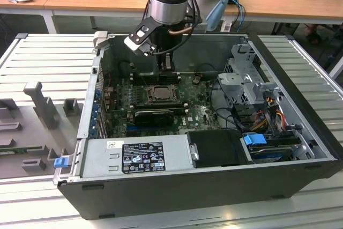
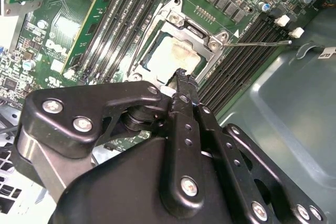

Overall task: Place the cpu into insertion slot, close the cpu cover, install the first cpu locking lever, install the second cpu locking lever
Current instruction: 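Install the first cpu locking lever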

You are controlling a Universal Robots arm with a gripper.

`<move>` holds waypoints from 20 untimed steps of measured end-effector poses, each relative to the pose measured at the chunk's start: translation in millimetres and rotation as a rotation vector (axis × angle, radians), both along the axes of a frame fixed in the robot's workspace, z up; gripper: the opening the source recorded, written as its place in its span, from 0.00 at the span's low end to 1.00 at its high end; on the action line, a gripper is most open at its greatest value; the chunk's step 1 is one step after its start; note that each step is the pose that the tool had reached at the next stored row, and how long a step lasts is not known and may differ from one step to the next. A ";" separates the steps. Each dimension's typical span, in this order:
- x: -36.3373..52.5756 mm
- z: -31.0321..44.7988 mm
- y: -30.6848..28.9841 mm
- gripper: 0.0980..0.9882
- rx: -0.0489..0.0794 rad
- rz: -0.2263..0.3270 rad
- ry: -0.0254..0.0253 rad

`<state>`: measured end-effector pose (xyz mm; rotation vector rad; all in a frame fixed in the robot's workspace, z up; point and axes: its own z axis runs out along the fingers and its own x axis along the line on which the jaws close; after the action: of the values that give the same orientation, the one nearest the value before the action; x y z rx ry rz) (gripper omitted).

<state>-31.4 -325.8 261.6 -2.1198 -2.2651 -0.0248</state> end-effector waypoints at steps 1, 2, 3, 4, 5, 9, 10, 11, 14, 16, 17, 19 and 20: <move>0.0 0.3 0.0 0.01 0.000 0.000 -0.0001; 0.0 0.4 0.0 0.01 0.000 0.000 -0.0001; 0.0 0.9 0.0 0.01 0.000 0.000 0.0000; 0.0 1.2 0.0 0.01 0.000 0.000 0.0000; 0.0 1.3 0.0 0.01 0.000 0.000 -0.0001; -0.1 8.9 0.0 0.01 0.000 -0.001 -0.0001; -0.1 10.9 0.0 0.01 0.000 -0.001 -0.0001; -0.1 12.0 -0.1 0.01 0.000 -0.001 -0.0001; -0.1 17.4 -0.1 0.01 0.000 -0.001 -0.0001; -0.1 26.5 0.0 0.01 0.000 -0.001 -0.0001; -0.1 28.7 -0.1 0.01 -0.001 -0.001 0.0000; -0.5 28.8 -0.4 0.01 -0.001 0.002 -0.0002; -0.8 28.8 -0.4 0.01 -0.001 0.009 -0.0002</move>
<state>-32.2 -326.3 290.3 -2.1101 -2.2748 -0.0241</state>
